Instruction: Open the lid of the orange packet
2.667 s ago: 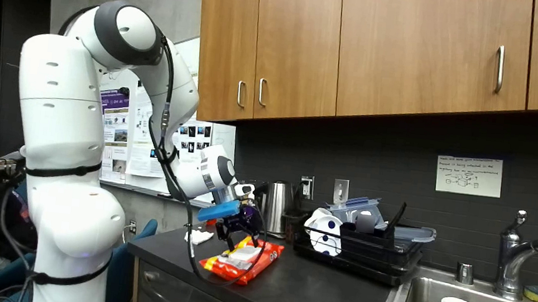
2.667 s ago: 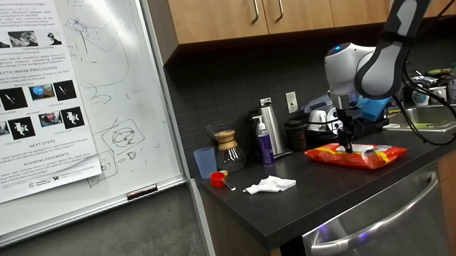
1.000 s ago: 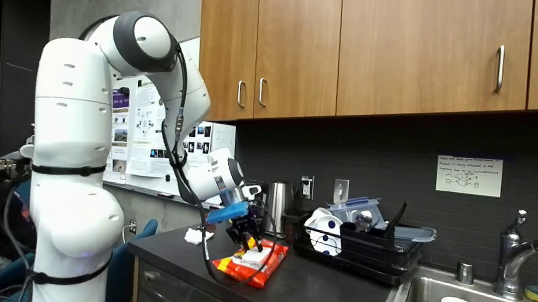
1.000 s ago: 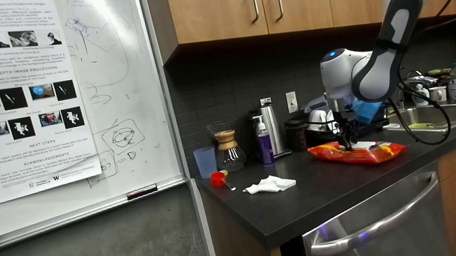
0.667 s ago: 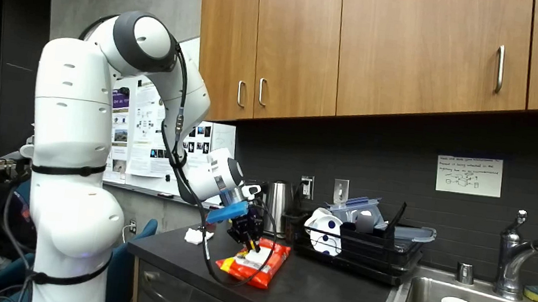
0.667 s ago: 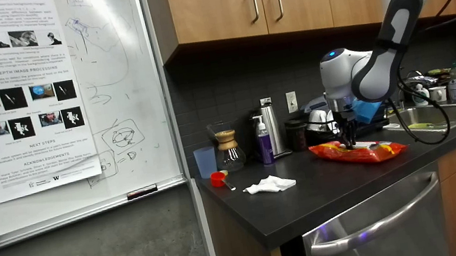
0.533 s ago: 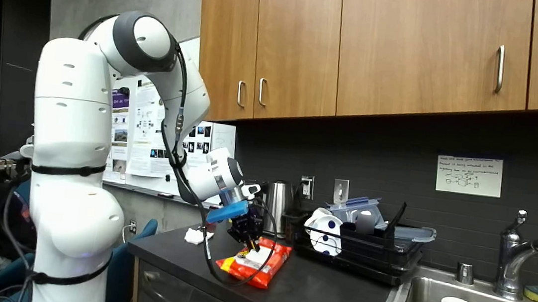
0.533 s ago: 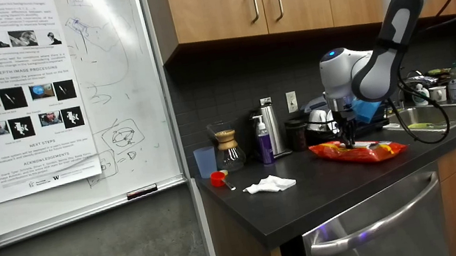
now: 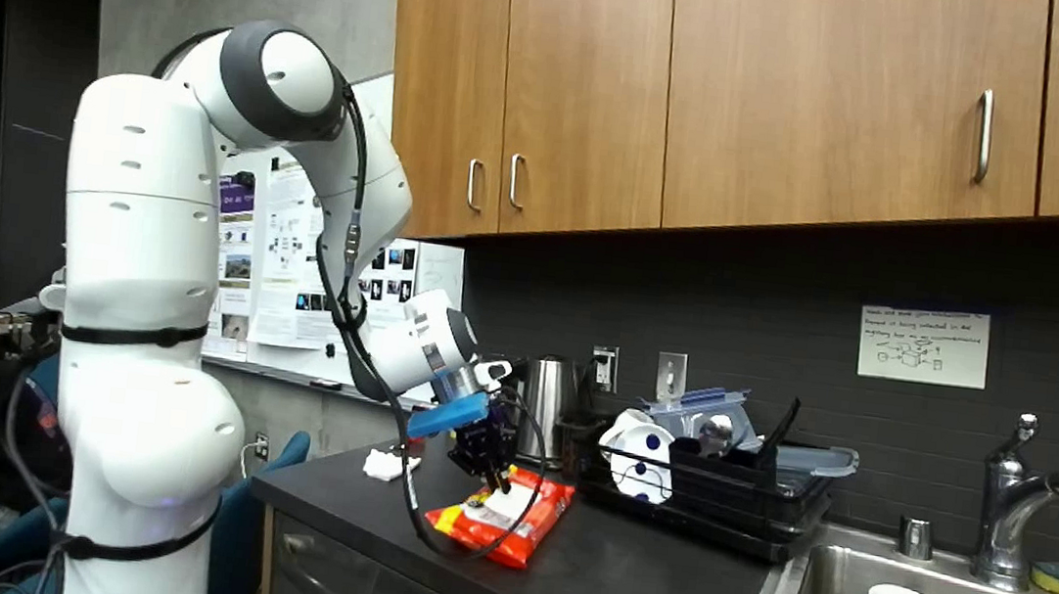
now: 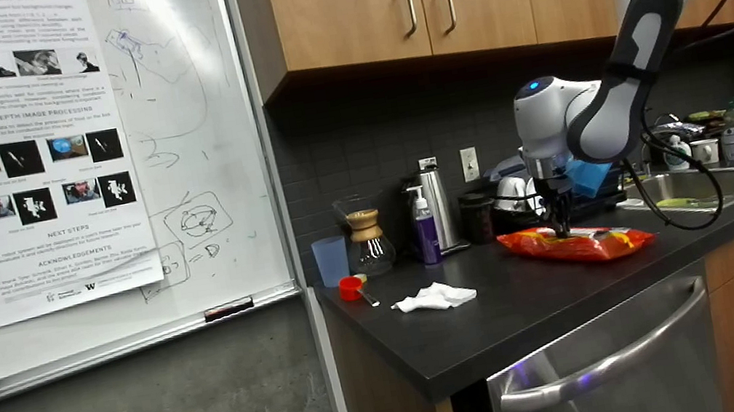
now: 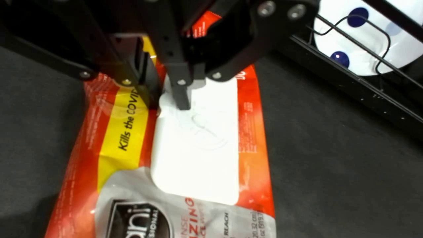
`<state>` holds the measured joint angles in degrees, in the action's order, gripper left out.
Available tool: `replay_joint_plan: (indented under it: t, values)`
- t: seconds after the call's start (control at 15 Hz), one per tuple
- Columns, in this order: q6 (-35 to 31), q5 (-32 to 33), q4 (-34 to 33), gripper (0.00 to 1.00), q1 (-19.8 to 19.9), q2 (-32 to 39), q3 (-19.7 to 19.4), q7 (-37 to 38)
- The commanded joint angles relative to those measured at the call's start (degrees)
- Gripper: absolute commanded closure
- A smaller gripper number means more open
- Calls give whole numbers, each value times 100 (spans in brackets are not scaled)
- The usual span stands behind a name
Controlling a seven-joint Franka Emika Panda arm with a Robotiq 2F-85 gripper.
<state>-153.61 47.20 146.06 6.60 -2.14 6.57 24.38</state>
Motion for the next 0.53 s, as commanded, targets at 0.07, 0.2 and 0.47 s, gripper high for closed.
replay_joint_plan:
  t: [0.07,0.2,0.47]
  values:
    - [4,-204,62,96,-10,-9,-6,-156]
    - [-14,-658,89,96,-241,0,-239,-530]
    - [46,-2070,111,96,-394,-12,-380,-1754]
